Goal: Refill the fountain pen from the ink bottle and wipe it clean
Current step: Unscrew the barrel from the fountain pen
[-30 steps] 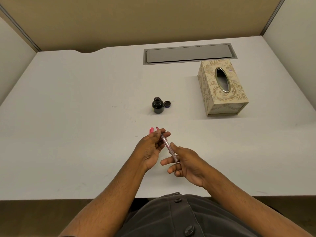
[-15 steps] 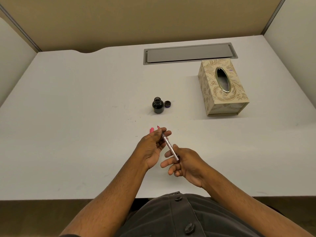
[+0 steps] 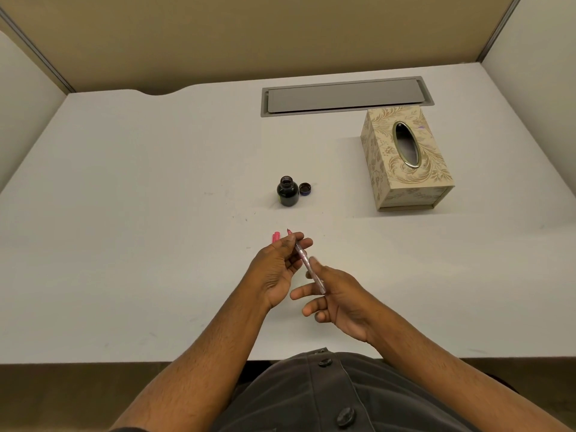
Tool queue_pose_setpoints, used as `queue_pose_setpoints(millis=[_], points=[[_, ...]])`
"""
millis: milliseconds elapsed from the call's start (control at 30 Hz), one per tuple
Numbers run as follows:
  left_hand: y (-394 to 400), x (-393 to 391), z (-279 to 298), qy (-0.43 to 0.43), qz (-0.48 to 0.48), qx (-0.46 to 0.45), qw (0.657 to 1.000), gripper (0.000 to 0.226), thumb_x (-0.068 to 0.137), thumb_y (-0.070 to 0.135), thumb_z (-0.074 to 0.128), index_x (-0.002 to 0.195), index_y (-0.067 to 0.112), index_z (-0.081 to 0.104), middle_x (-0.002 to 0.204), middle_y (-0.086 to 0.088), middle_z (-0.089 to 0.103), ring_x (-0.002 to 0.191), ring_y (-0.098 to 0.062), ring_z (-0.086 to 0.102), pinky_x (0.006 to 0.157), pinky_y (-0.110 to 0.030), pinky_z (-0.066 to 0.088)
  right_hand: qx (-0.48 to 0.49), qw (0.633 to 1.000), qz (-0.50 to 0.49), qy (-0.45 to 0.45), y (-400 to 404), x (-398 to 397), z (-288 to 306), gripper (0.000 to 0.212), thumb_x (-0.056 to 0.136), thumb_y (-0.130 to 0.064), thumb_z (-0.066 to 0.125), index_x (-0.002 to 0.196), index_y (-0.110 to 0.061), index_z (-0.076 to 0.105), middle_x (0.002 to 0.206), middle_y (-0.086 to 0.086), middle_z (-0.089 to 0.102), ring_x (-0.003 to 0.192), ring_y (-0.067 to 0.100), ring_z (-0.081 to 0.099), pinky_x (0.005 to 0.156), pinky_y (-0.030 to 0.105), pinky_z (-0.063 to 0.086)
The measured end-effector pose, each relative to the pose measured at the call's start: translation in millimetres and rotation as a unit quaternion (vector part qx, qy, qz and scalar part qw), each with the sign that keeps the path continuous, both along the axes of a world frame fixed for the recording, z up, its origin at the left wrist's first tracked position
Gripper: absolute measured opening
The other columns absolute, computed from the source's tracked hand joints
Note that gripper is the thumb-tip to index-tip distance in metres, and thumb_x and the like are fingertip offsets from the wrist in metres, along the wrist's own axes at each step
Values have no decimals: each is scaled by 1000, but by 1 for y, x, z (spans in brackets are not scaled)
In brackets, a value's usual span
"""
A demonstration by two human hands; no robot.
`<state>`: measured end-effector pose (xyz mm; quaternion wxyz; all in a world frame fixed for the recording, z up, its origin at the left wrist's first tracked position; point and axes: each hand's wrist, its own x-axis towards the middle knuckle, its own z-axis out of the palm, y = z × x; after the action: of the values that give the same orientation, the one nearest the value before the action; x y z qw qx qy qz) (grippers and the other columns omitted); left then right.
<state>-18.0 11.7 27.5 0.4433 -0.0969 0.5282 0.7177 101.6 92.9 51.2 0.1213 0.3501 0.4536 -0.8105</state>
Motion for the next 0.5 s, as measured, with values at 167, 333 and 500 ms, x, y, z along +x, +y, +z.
queue_pose_setpoints(millis=[167, 333, 500], points=[[-1, 2, 0, -4, 2, -1, 1000, 19, 98, 18, 51, 100, 7, 66, 92, -8, 74, 92, -17, 64, 87, -28, 47, 9, 1000, 6, -10, 3, 1, -3, 43, 103, -43, 34, 111, -7, 57, 92, 16, 75, 55, 19, 62, 50, 24, 44], [-1, 1, -1, 6, 2, -8, 1000, 19, 98, 17, 51, 99, 8, 67, 92, -8, 75, 92, -18, 65, 85, -28, 47, 10, 1000, -3, 1, 2, -1, -1, 37, 96, -49, 47, 114, -16, 52, 96, 14, 75, 55, 18, 62, 49, 23, 44], [0, 2, 0, 7, 2, -8, 1000, 19, 98, 17, 50, 100, 7, 67, 94, -9, 74, 94, -19, 64, 89, -29, 47, 16, 1000, 1, 0, 3, -1, -2, 31, 102, -37, 41, 109, -11, 55, 95, 15, 75, 54, 18, 63, 50, 23, 45]])
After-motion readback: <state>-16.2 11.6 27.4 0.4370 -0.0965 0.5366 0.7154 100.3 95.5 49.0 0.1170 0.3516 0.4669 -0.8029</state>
